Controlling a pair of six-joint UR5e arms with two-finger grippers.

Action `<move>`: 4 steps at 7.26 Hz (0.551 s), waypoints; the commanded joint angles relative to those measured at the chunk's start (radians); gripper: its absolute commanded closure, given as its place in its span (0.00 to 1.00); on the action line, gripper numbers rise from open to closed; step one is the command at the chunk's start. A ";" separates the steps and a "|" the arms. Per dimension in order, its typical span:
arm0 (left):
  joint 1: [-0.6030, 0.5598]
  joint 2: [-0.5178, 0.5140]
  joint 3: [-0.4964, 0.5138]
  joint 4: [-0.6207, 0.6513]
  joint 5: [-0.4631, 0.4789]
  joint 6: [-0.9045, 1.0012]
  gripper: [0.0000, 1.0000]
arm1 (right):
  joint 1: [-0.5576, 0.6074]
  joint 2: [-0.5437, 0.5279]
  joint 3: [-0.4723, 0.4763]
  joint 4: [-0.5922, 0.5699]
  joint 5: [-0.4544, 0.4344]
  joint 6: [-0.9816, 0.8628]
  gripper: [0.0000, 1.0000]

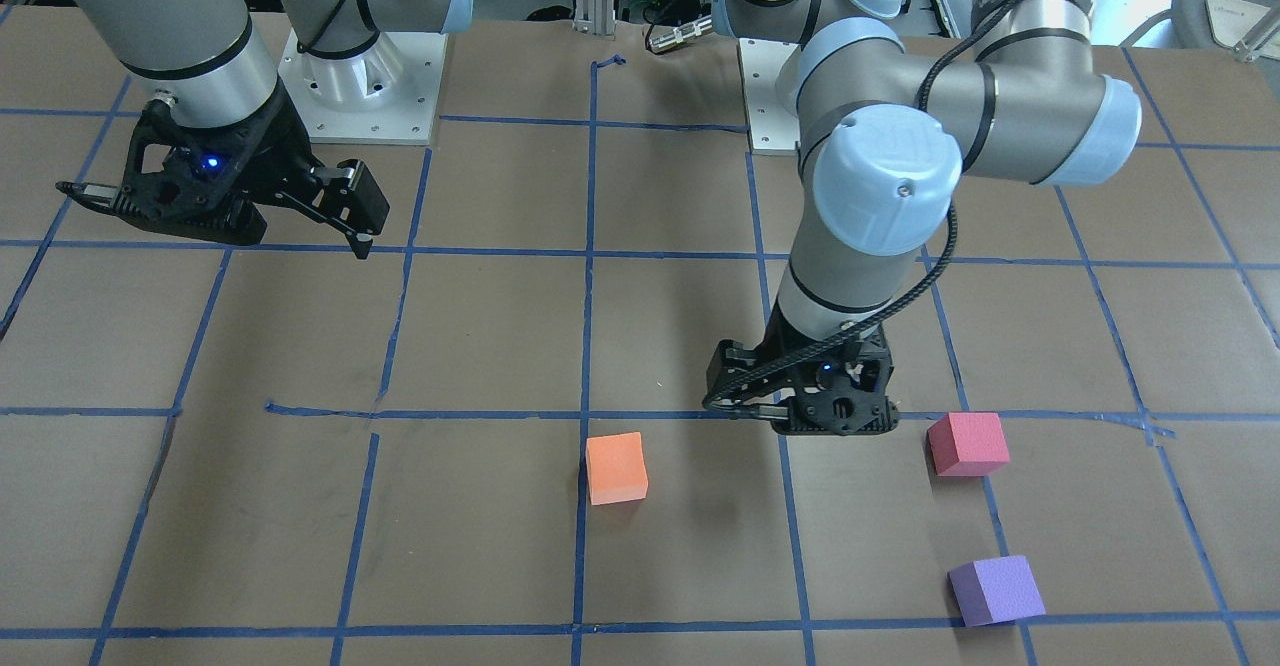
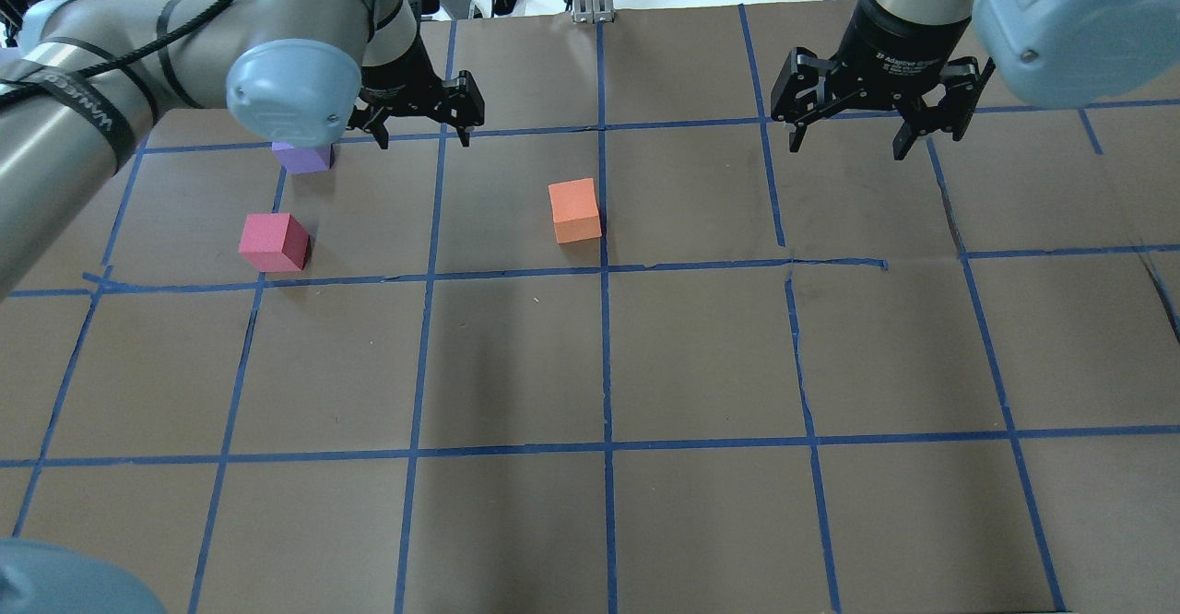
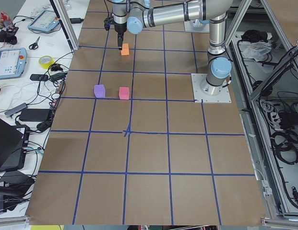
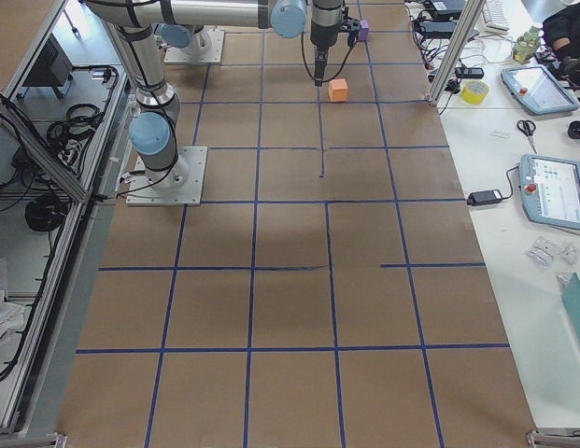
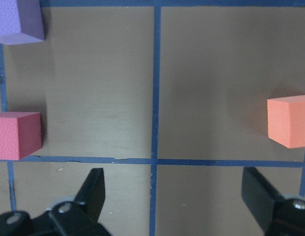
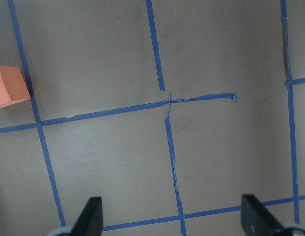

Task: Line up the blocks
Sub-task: 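Reach the left gripper to the orange cube and grasp it while the right arm withdraws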

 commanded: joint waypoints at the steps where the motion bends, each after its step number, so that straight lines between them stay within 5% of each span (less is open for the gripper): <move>1: -0.063 -0.080 0.010 0.105 -0.001 -0.067 0.00 | -0.002 -0.009 0.015 -0.006 -0.002 -0.002 0.00; 4: -0.134 -0.191 0.018 0.231 -0.021 -0.171 0.00 | -0.002 -0.011 0.006 -0.005 -0.002 -0.002 0.00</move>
